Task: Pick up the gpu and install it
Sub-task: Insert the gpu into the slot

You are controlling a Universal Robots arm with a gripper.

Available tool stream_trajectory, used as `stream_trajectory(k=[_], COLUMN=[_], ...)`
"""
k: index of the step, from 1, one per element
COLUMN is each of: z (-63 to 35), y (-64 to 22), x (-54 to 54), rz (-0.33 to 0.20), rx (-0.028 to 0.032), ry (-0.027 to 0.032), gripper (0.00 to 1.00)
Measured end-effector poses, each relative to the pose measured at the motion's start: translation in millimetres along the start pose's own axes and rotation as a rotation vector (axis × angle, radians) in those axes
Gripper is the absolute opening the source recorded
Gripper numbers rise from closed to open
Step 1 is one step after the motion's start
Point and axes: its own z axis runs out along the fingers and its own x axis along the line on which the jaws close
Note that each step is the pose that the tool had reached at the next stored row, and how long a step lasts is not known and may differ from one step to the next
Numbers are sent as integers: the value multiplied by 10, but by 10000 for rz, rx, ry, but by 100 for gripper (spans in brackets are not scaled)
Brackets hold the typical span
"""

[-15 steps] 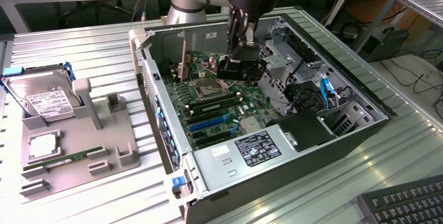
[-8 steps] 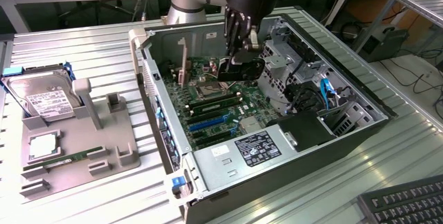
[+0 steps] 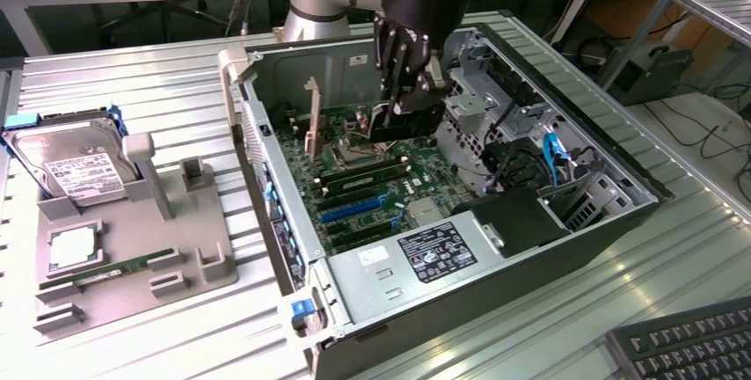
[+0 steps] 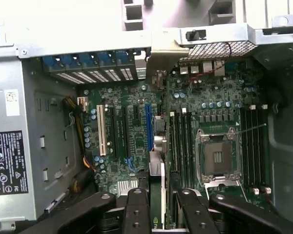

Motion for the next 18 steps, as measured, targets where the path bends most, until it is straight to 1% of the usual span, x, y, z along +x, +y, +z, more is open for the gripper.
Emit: stream_trajectory(k=[2, 3, 12, 15, 16, 18], z=[24, 42, 202, 258, 295, 330], y=[1, 4, 62, 72, 74, 76], x=[4, 9, 124, 154, 162, 164], rz=[-20, -21, -27, -28, -28, -28], rx=[-4, -4, -7, -8, -7, -8], ry=[-61, -75, -118, -121, -123, -122], gripper=[26, 26, 26, 26, 26, 26])
